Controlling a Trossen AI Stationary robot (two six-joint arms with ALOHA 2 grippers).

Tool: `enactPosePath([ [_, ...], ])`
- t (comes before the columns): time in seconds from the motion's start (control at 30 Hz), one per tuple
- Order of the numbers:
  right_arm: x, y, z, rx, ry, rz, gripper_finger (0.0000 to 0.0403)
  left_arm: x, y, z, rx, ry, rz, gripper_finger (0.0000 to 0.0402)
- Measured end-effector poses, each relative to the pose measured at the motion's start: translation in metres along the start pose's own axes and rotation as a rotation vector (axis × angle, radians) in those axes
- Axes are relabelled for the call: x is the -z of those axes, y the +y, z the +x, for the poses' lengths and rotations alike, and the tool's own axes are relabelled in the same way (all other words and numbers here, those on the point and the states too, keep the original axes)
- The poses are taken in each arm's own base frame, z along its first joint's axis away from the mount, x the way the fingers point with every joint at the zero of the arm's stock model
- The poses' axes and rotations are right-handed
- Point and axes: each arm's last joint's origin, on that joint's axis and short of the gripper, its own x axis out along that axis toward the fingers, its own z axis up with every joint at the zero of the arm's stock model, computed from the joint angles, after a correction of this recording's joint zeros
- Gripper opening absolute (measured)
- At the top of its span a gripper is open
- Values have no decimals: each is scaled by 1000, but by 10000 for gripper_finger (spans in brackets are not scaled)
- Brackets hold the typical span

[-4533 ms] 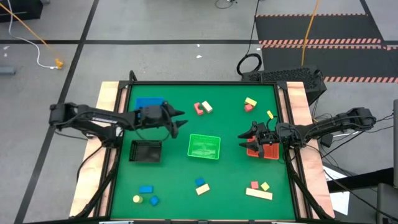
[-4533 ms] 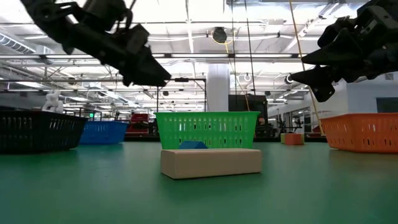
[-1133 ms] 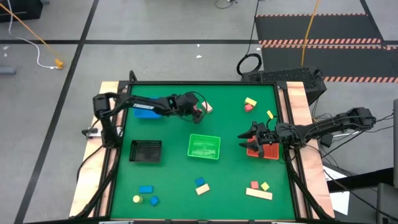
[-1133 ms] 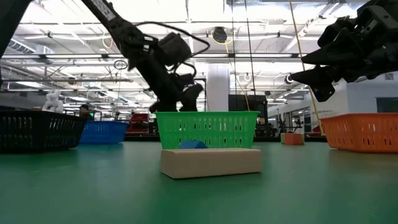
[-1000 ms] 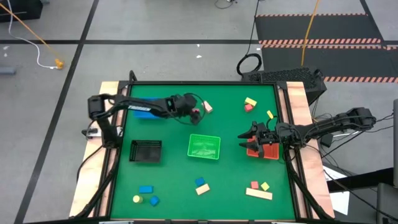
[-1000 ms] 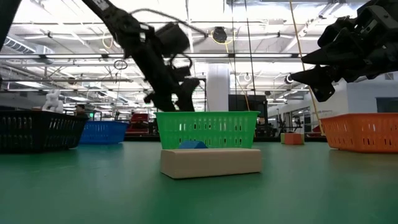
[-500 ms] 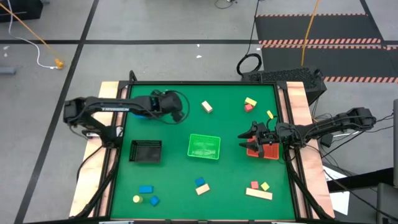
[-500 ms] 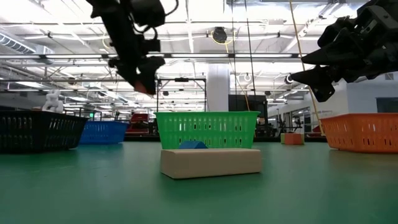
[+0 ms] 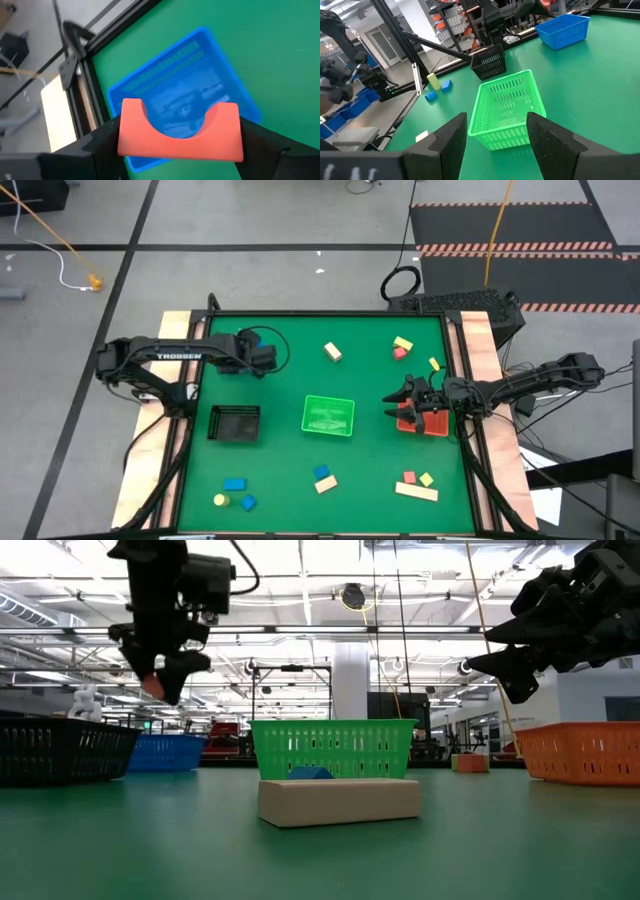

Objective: Sort & place blocks by color
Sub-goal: Put the top left orange block into the blue basket, then put the top brown block into the orange basket

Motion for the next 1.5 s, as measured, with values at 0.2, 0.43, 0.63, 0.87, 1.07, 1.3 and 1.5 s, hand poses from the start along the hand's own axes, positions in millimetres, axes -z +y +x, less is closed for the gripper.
enactPosePath([
  [0.2, -8, 2, 0, -4, -88, -47, 197, 11, 4, 34, -45, 43, -74, 285],
  [0.43, -17, 7, -2, -49, -191, -64, 197, 6, 7, 56, -20, 10, -179, 287],
  [0.63, -18, 7, -2, -54, -202, -63, 197, 4, 10, 61, -24, 12, -185, 320],
  [0.87, -29, 11, -5, -82, -325, -54, 197, 4, 11, 61, -26, 14, -183, 280],
  [1.07, -24, 2, -3, 169, -308, 4, 197, 3, 11, 60, -23, 15, -180, 240],
  [1.3, -54, 10, 12, 323, -254, -73, 197, -13, 7, 44, 24, -41, -154, 227],
  [1.5, -58, -6, 27, 556, -167, -41, 228, -22, 2, 28, 68, -91, -139, 227],
])
